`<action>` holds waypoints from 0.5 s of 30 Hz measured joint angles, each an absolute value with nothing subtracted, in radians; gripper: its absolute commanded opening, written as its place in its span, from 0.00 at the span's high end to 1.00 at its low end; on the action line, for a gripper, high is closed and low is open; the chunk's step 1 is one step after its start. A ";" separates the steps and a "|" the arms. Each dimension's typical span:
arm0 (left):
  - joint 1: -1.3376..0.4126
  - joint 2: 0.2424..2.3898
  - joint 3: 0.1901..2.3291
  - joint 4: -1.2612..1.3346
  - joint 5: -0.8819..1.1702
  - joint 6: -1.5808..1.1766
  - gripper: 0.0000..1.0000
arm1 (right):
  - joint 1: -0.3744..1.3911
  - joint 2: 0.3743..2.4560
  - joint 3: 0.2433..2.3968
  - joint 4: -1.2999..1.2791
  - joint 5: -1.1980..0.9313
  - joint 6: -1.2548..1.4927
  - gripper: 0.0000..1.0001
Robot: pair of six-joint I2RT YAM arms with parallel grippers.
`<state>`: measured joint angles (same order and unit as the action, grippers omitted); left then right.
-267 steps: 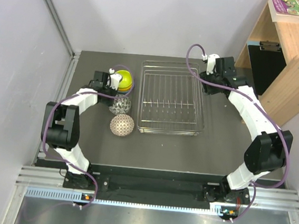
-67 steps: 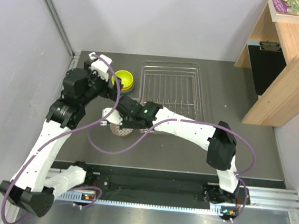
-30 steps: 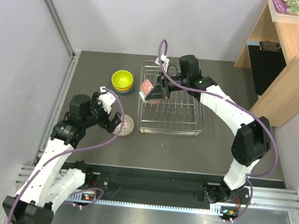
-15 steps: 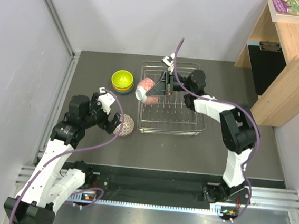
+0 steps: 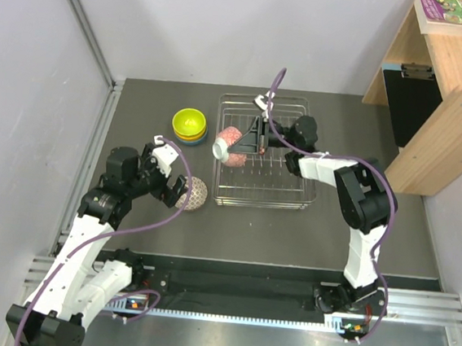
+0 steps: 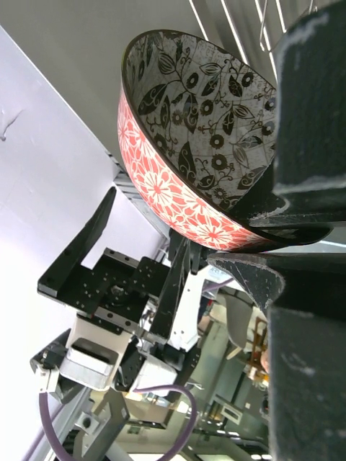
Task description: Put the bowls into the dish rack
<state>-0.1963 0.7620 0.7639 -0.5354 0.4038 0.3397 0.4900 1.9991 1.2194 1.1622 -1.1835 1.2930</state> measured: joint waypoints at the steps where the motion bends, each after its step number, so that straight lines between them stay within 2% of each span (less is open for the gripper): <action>1: -0.196 0.762 0.764 -0.535 0.404 0.340 0.01 | 0.490 1.999 1.217 1.155 -1.179 1.283 1.00; 15: -0.196 0.771 0.764 -0.536 0.404 0.340 0.01 | 0.488 2.048 1.196 1.107 -1.131 1.222 1.00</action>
